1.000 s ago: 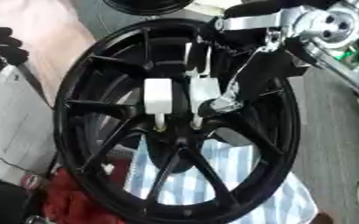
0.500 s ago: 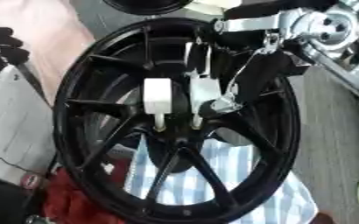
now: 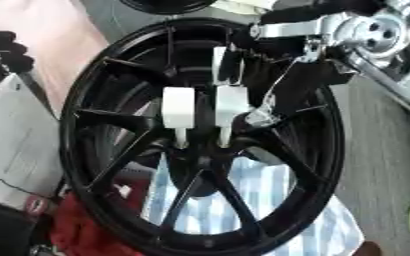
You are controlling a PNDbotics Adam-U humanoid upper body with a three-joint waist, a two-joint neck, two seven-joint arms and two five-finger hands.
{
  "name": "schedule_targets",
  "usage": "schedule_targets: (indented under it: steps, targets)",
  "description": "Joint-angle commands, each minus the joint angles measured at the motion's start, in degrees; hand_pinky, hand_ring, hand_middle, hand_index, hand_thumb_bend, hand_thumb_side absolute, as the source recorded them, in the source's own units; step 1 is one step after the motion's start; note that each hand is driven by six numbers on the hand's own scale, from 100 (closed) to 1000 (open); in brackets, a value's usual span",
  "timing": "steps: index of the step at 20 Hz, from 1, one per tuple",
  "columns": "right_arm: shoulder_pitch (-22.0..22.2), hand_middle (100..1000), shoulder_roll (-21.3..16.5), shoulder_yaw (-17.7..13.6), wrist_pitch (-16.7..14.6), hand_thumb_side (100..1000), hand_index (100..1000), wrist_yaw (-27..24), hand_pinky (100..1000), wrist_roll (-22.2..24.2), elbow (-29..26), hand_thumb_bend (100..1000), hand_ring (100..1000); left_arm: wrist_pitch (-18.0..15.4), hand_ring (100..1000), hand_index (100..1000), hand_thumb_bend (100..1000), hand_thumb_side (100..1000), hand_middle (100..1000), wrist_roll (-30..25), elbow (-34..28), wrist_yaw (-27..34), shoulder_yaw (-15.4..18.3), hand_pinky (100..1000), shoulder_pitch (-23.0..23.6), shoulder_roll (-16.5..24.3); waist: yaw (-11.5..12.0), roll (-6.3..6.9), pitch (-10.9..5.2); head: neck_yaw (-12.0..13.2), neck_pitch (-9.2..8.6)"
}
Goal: Pull the pin out of the wheel hub.
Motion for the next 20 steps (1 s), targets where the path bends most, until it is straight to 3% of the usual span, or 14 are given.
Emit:
schedule_targets:
  steps: [1,20]
  targets:
    - [-0.98,640,-0.79,-0.99,-0.57,170,711,0.36,689,-0.22,-0.14,538,653,-0.10,659,763,100,827,622,-0.27,-0.83,-0.27,0.36,743,-0.54,1.01,0.04,0.43,-0.83,0.08,-0.42]
    - [-1.11,635,0.53,-0.51,0.50,159,707,0.07,686,0.55,0.66,539,649,-0.16,664,764,100,831,626,-1.14,-0.98,-0.50,0.25,746,-0.61,0.92,0.14,0.06,-0.51,0.21,-0.71]
